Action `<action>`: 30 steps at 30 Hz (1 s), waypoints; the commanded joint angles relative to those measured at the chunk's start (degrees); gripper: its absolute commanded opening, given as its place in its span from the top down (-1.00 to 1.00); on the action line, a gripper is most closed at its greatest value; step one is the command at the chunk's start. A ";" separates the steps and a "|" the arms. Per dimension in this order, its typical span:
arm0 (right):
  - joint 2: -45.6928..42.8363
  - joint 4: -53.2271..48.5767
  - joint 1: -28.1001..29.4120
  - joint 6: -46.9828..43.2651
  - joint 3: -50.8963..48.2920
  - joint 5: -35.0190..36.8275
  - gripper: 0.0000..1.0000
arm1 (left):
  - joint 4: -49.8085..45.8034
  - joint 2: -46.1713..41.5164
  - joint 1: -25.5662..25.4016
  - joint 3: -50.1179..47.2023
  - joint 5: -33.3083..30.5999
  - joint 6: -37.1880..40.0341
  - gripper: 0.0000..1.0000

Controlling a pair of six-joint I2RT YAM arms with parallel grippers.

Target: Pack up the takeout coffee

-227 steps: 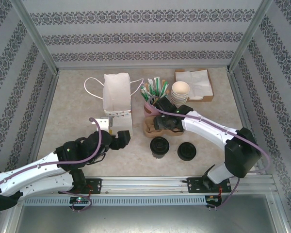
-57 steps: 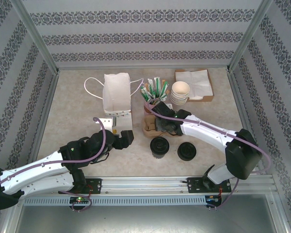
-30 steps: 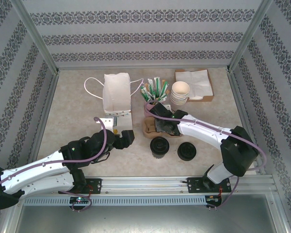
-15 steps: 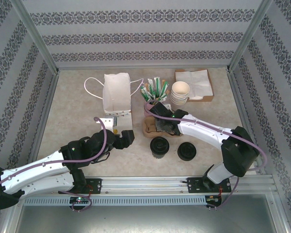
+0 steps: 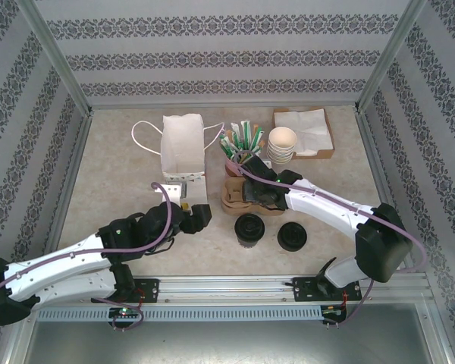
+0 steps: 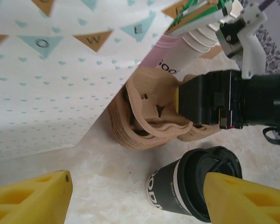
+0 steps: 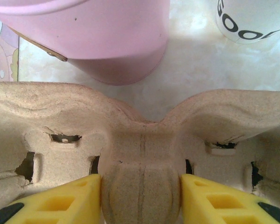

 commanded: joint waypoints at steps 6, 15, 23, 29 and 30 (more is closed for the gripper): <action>-2.44 1.84 -1.98 2.09 -2.05 -3.25 0.14 | 4.91 2.69 0.37 -1.76 5.70 -2.69 -0.38; -6.62 0.34 -1.64 0.34 -1.48 -1.30 0.16 | -0.89 0.78 0.37 1.31 1.94 0.19 -0.38; -11.36 -1.59 -0.87 -0.16 -1.40 -1.03 0.16 | -9.30 -1.34 0.37 9.47 -1.46 6.66 -0.45; -18.43 -2.73 0.21 -2.35 -2.23 0.01 0.16 | -17.76 -1.31 0.37 16.97 -4.31 10.89 -0.54; -19.83 -2.67 0.42 -2.74 -2.37 0.31 0.16 | -19.38 -1.24 0.39 18.62 -5.18 11.72 -0.55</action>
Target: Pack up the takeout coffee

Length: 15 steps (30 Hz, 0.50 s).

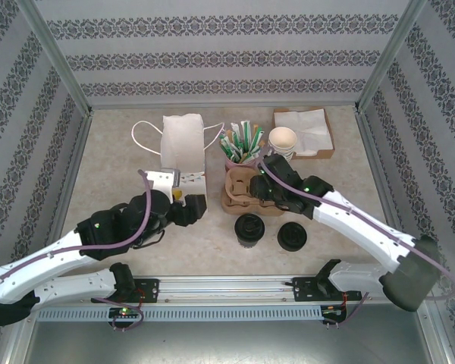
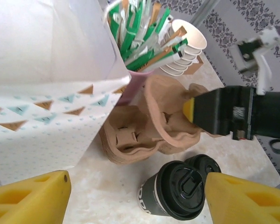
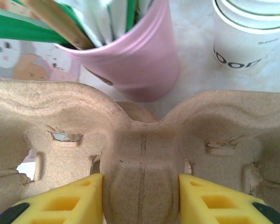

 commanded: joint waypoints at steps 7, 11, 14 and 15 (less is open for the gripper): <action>-11.14 -0.06 1.36 -8.61 -0.45 1.89 0.15 | -16.39 3.72 0.50 15.62 -7.96 11.34 -0.66; -14.20 -0.94 1.50 -13.84 1.97 2.19 0.16 | -26.46 12.15 3.52 28.13 -10.26 17.02 -0.75; -16.18 -0.15 1.49 -18.88 3.73 3.42 0.16 | -31.16 18.07 12.82 37.47 -3.76 20.96 -0.78; -16.81 0.90 1.55 -21.14 4.00 3.50 0.16 | -30.28 18.73 16.28 38.73 -0.32 22.33 -0.78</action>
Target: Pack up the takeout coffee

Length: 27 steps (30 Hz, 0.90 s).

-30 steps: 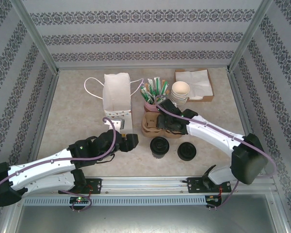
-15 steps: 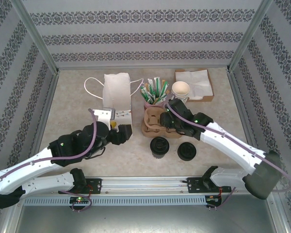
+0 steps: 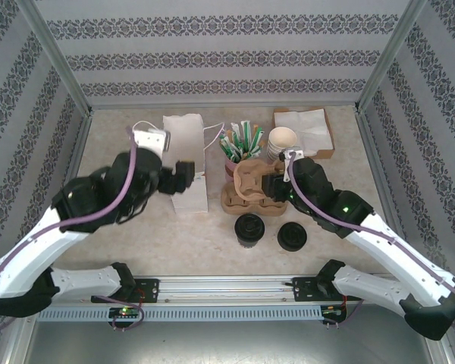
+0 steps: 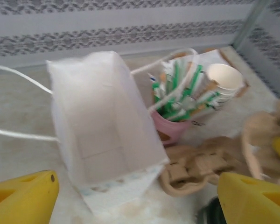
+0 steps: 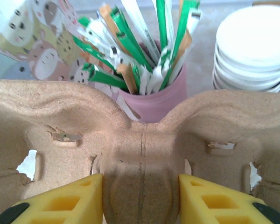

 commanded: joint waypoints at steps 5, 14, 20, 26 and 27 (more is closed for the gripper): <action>-2.37 5.08 0.71 -16.75 6.05 2.70 0.17 | 1.44 1.57 19.39 3.12 16.15 7.56 -0.86; 4.14 7.15 0.80 -28.68 15.88 0.25 0.14 | 4.63 -3.96 30.26 -9.53 29.92 -3.30 -0.77; 7.96 10.17 0.86 -32.74 20.58 -3.70 0.14 | 8.76 -4.53 30.88 -18.00 32.30 -8.87 -0.64; 10.48 12.16 1.14 -32.04 22.82 -5.48 0.14 | 15.64 -3.88 30.87 -21.25 28.56 -15.25 -0.49; 10.59 12.54 1.25 -32.02 22.82 -5.83 0.14 | 16.43 -3.94 30.92 -21.52 26.72 -15.99 -0.47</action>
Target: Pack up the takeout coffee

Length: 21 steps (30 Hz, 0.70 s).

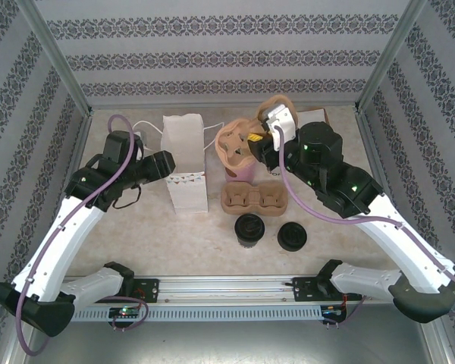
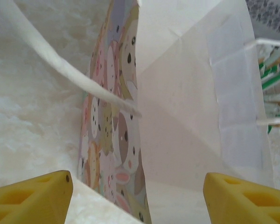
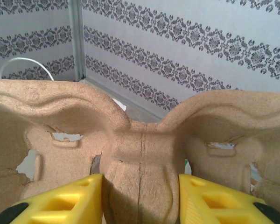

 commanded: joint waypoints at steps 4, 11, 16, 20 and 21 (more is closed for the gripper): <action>0.72 3.06 1.24 -1.80 1.82 -2.39 0.15 | 7.36 0.31 0.61 -0.96 -4.46 -2.13 -0.35; 0.61 3.50 1.24 -3.07 2.41 -2.23 0.15 | 8.27 2.47 0.57 -1.81 -1.71 3.11 -0.13; 0.85 3.23 1.43 -3.33 3.47 -2.37 0.16 | 8.06 5.71 0.72 -1.04 1.18 5.72 -0.08; 0.72 2.63 1.59 -3.32 4.18 -2.37 0.16 | 5.64 7.34 0.76 0.60 0.94 7.88 0.21; 0.71 2.58 1.61 -3.32 4.28 -2.37 0.16 | 5.10 7.42 0.86 0.81 0.85 8.43 0.32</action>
